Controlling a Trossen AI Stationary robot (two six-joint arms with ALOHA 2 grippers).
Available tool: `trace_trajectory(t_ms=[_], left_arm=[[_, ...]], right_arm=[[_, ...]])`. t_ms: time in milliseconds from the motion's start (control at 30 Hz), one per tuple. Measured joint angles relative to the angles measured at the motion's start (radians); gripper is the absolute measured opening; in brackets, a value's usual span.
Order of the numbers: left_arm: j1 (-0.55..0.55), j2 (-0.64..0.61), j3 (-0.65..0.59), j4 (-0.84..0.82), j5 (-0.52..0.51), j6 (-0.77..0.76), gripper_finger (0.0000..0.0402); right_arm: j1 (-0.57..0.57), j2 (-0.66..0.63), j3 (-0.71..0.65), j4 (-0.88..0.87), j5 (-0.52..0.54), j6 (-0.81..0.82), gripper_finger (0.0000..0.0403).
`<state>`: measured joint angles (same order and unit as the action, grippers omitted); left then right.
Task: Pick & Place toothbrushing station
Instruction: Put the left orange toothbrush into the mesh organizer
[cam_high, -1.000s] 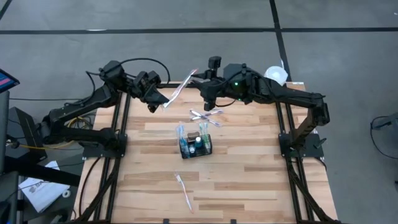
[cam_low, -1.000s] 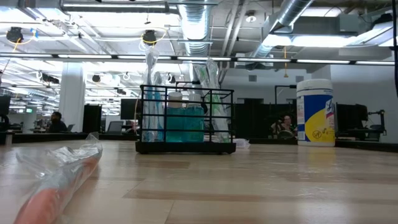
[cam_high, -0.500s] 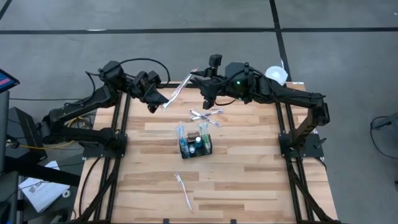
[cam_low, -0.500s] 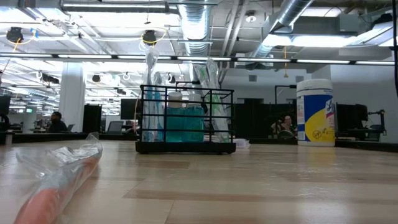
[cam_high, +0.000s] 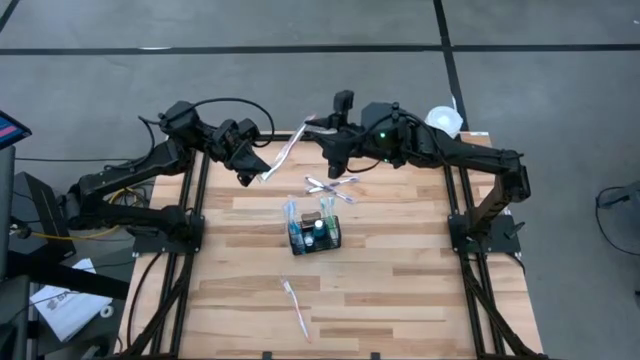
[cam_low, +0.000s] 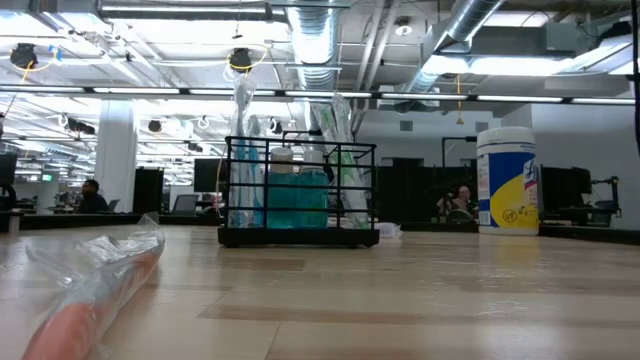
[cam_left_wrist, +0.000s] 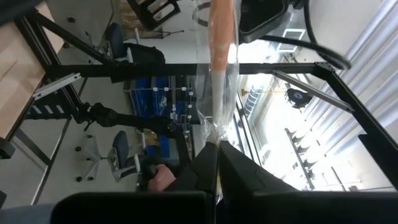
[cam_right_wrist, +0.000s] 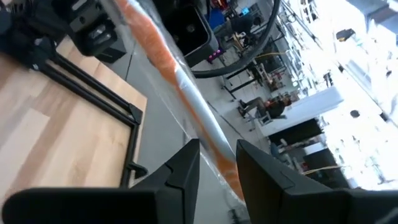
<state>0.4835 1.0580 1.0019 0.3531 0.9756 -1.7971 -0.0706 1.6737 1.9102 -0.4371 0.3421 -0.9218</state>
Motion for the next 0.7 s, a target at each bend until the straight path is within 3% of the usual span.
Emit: trace_trajectory(t_ms=[200,433,633,700], left_arm=[[0.000,0.028,0.000,0.018,0.026,-0.037,0.0001],[0.000,0.065,0.000,0.085,0.057,-0.071,0.0001],[0.002,0.061,0.004,0.102,0.048,-0.071,0.0001],[0.013,0.057,0.005,0.115,0.048,-0.071,0.0001]], right_arm=[[0.040,0.023,0.003,0.016,0.103,-0.166,0.0096],[0.036,0.080,-0.002,0.030,0.253,-0.247,0.0092],[0.038,0.096,0.016,0.092,0.306,-0.268,0.0019],[0.038,0.102,0.053,0.065,0.306,-0.256,0.0019]])
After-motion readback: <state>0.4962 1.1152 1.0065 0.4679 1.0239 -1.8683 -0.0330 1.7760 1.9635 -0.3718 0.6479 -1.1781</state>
